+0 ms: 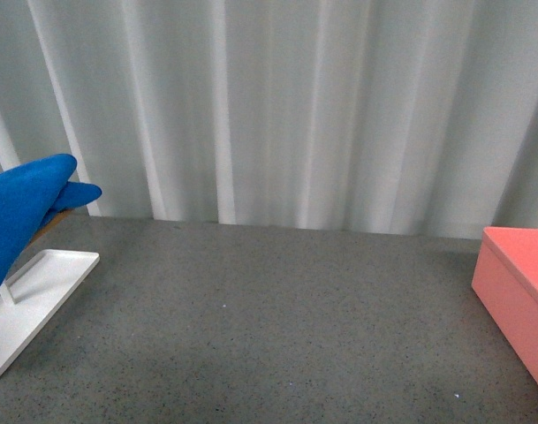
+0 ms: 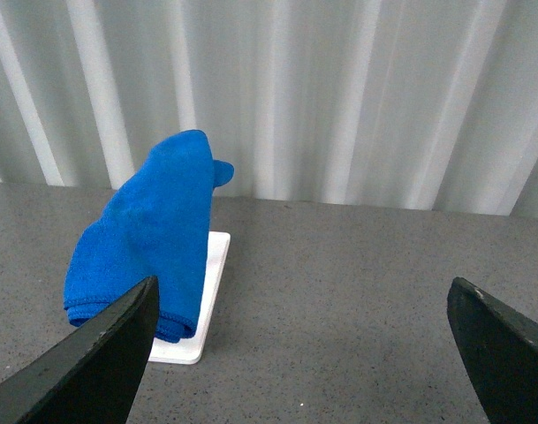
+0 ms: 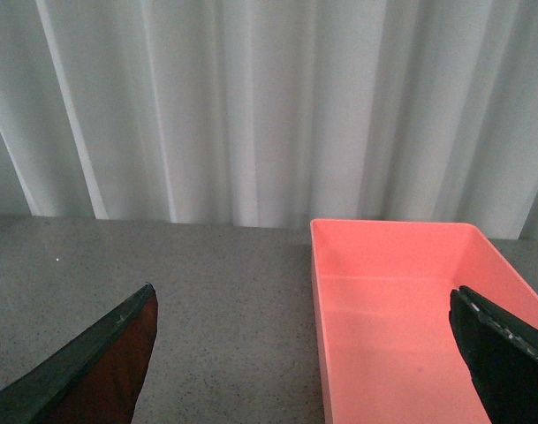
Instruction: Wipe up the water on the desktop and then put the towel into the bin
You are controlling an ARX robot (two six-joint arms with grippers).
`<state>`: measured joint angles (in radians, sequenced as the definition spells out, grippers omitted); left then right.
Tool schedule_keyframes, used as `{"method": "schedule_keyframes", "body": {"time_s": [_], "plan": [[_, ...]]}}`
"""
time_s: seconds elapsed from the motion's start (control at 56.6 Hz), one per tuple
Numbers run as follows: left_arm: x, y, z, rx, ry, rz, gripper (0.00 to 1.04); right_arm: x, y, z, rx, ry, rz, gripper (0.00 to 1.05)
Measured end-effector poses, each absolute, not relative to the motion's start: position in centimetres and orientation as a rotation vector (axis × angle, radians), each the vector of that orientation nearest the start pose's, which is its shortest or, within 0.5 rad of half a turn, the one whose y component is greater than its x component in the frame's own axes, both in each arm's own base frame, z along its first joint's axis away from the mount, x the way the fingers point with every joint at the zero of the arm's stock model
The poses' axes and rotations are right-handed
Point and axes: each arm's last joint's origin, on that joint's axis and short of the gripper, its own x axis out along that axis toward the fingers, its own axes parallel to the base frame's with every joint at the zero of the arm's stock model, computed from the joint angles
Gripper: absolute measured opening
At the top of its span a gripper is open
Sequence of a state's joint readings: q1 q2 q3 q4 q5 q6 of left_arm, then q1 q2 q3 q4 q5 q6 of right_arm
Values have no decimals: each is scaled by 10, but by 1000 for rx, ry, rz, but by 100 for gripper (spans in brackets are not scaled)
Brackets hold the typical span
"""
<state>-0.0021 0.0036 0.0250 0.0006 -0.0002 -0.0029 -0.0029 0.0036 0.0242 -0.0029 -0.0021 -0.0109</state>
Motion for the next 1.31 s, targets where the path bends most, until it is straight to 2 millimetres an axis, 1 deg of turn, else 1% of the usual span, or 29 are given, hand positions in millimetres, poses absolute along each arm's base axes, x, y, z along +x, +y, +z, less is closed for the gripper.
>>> {"method": "schedule_keyframes", "body": {"time_s": [0.936,0.953,0.971,1.006,1.024,1.059,1.094,1.147,1.236,1.306], "plan": [[96,0,172,-3,-22,-2,98,96,0,171,-11,-18,-1,98],[97,0,172,-8,-12,-2,98,96,0,171,-11,-18,-1,98],[97,0,170,-25,46,2,98,96,0,171,-11,-18,-1,98],[98,-1,170,-61,216,13,98,96,0,171,-11,-18,-1,98],[100,-1,171,-86,347,20,98,96,0,171,-11,-18,-1,98],[106,-2,170,-107,491,26,98,96,0,171,-11,-18,0,98],[114,-2,170,-119,537,22,98,96,0,171,-11,-18,0,98],[127,-1,174,-126,543,25,98,96,0,171,-11,-18,-1,98],[154,2,190,-140,497,5,98,96,0,171,-11,-18,-1,98],[194,7,212,-121,449,-19,98,96,0,171,-11,-18,0,98]]}}
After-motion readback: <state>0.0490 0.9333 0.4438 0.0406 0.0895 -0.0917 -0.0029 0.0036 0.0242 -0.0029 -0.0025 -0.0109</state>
